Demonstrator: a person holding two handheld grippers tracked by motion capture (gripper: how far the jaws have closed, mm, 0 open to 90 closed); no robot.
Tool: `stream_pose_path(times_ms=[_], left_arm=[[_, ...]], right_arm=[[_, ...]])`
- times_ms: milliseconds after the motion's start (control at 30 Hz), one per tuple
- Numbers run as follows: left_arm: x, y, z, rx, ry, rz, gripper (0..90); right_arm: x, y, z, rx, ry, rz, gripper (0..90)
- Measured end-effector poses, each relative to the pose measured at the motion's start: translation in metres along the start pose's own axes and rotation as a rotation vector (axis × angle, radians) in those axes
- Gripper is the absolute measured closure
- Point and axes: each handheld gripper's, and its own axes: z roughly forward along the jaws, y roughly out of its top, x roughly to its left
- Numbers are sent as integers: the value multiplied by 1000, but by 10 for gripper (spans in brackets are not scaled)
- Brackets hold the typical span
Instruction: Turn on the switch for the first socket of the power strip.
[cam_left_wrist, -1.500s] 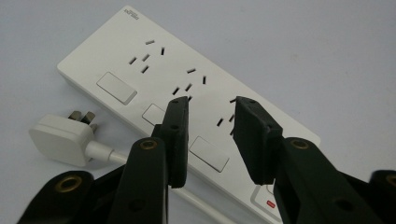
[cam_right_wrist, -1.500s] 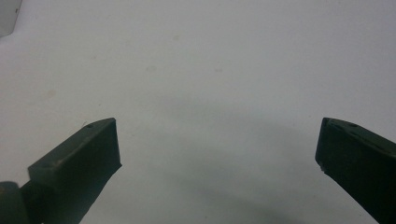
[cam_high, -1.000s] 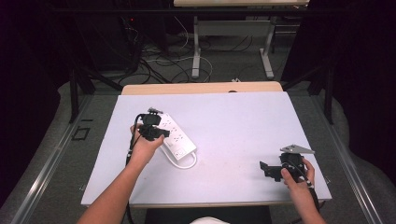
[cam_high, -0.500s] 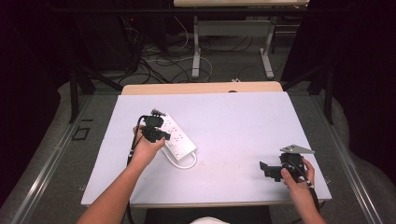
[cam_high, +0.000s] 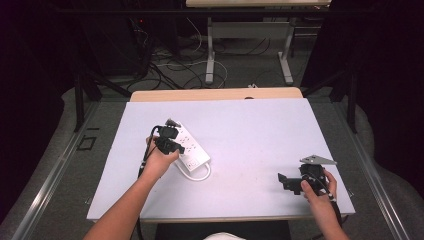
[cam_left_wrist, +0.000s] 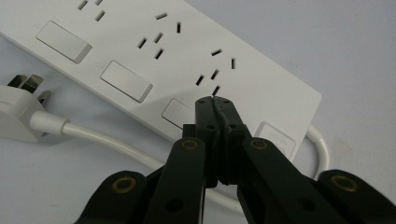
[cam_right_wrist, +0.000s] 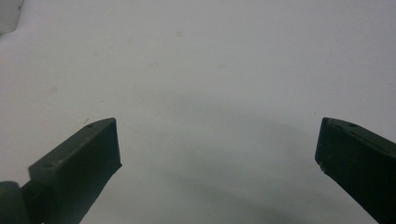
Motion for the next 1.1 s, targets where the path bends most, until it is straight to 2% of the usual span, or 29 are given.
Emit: stream_pose_path(times_ms=[33,300,367,400,533,567,600,700,733,900,967,1100], left_arm=[[1,0,1,2,0,9,900],[0,-1,8,13,1,-8,900],[1,-1,9,20,6,4,900],[0,-1,9,19,6,-9,900],[1,-2,11,22,9,-9,900],[2,-2,11,26,11,2,900],[1,-3,12,23,2,-14,900],[1,-3,13,24,-1,-3,900],[0,-3,13,19,-1,-15,900],[1,-3,13,13,0,-13,900],[1,-2,12,14,5,-1,900],[1,-2,12,11,18,-5,898]], right_arm=[[0,0,0,0,0,0,0],[0,0,0,1,4,2,0],[0,0,0,2,4,2,0],[0,0,0,2,5,2,0],[0,0,0,2,6,3,0],[0,0,0,2,6,3,0],[0,0,0,3,7,3,0],[0,0,0,4,7,-2,0],[0,0,0,4,8,-2,0],[0,0,1,8,9,-3,0],[0,0,1,8,10,-3,0],[0,0,1,7,10,-2,0]])
